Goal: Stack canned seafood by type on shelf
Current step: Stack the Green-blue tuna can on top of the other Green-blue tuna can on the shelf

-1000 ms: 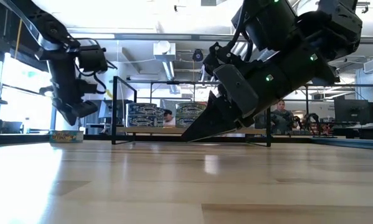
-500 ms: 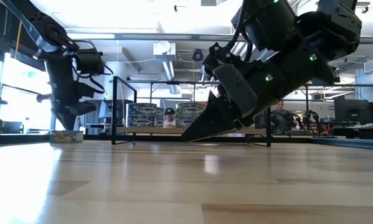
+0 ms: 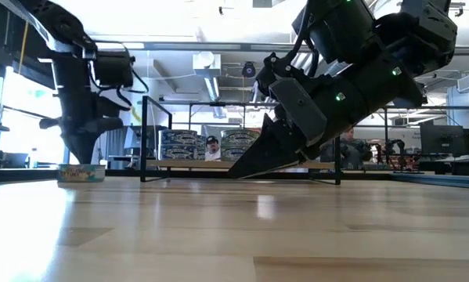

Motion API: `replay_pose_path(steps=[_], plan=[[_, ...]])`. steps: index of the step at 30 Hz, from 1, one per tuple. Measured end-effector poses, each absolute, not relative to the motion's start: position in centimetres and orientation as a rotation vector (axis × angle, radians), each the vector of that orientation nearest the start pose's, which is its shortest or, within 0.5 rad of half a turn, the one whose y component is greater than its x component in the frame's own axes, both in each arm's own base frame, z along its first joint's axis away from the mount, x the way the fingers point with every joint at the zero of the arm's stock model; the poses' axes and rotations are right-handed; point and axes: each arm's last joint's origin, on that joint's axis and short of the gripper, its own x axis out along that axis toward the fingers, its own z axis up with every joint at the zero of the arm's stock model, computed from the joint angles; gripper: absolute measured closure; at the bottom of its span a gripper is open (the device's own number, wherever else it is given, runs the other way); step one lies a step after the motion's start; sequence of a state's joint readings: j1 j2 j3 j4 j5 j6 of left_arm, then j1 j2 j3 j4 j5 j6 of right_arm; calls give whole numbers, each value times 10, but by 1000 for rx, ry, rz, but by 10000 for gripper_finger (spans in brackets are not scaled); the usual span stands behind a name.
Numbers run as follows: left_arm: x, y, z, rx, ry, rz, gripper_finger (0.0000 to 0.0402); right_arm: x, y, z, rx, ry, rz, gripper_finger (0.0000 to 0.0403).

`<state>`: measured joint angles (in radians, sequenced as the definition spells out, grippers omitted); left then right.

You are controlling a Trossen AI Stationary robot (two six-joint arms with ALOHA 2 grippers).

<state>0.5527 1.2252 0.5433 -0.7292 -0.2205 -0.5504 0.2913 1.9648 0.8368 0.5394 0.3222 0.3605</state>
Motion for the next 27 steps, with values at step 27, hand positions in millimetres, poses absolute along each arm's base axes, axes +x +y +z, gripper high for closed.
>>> replay_pose_path(steps=[27], plan=[[294, -54, 103, -522, 553, 190, 401, 290, 97, 143, -7, 857, -350, 403]])
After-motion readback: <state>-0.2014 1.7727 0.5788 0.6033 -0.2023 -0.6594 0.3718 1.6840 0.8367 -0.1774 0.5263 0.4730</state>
